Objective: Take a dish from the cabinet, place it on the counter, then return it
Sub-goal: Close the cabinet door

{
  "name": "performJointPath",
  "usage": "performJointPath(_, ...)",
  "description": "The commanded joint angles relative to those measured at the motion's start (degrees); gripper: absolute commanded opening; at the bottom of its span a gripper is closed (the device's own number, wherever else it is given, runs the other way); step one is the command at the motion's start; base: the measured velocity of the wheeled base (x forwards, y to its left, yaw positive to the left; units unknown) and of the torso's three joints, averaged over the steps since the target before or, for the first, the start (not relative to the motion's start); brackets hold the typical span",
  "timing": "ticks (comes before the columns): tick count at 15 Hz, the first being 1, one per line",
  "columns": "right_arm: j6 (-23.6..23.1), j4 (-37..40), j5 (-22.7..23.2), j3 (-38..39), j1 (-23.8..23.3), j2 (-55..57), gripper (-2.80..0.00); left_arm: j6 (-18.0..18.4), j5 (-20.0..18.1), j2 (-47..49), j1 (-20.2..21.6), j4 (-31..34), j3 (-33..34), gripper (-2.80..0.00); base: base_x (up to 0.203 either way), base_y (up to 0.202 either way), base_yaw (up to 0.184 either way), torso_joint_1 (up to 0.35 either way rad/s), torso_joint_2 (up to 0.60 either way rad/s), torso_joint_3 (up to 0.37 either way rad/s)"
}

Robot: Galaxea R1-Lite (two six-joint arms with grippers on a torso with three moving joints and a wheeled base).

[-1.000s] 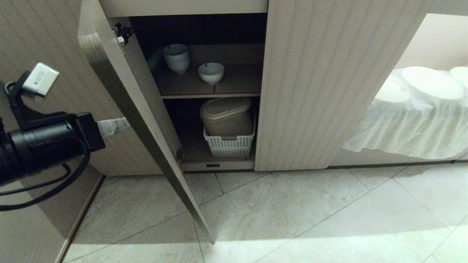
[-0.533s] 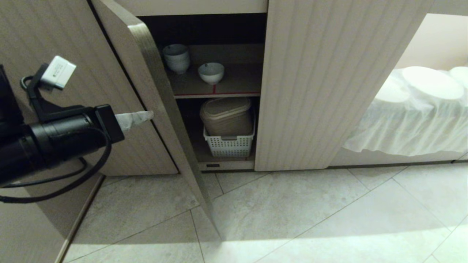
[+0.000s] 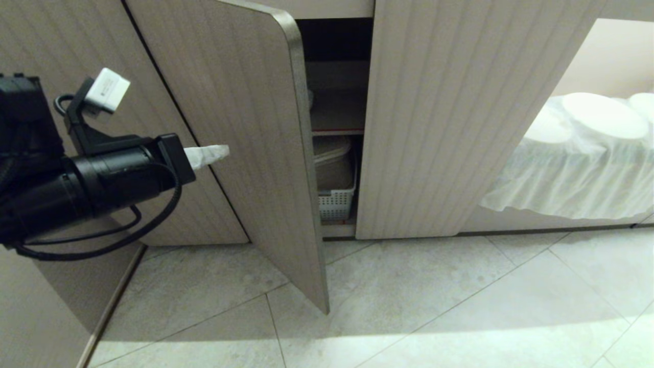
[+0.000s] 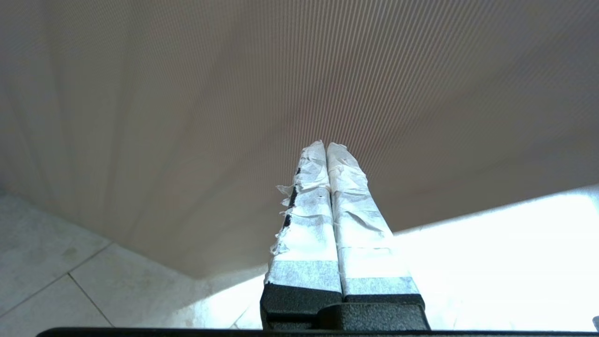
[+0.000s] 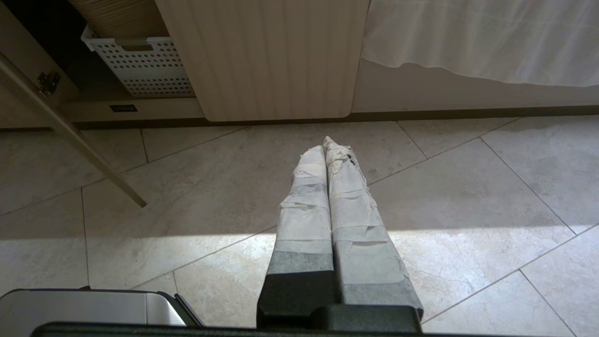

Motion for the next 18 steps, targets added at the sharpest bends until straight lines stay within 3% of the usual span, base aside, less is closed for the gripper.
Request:
performJointPath(1, 0.0, 0.0, 0.0, 0.0, 0.0, 0.0, -2.8, -0.2, 0.0, 1.0, -0.5, -0.2, -0.6, -2.8, 0.0, 0.0, 0.0, 0.0, 0.0, 0.0)
performJointPath(4, 0.0, 0.0, 0.0, 0.0, 0.0, 0.0, -2.8, -0.2, 0.2, 2.9, -1.2, -0.5, -2.1, -2.8, 0.0, 0.0, 0.0, 0.0, 0.0, 0.0)
performJointPath(8, 0.0, 0.0, 0.0, 0.0, 0.0, 0.0, -2.8, -0.3, 2.3, 7.7, -1.9, -9.8, -2.5, -2.8, 0.0, 0.0, 0.0, 0.0, 0.0, 0.0)
performJointPath(13, 0.0, 0.0, 0.0, 0.0, 0.1, 0.0, -2.8, -0.4, 5.4, 12.5, -4.8, -10.1, -7.9, -2.8, 0.0, 0.0, 0.0, 0.0, 0.0, 0.0)
performJointPath(18, 0.0, 0.0, 0.0, 0.0, 0.0, 0.0, -2.8, -0.3, 6.0, 17.4, -5.2, -10.0, -15.0, -2.8, 0.0, 0.0, 0.0, 0.0, 0.0, 0.0)
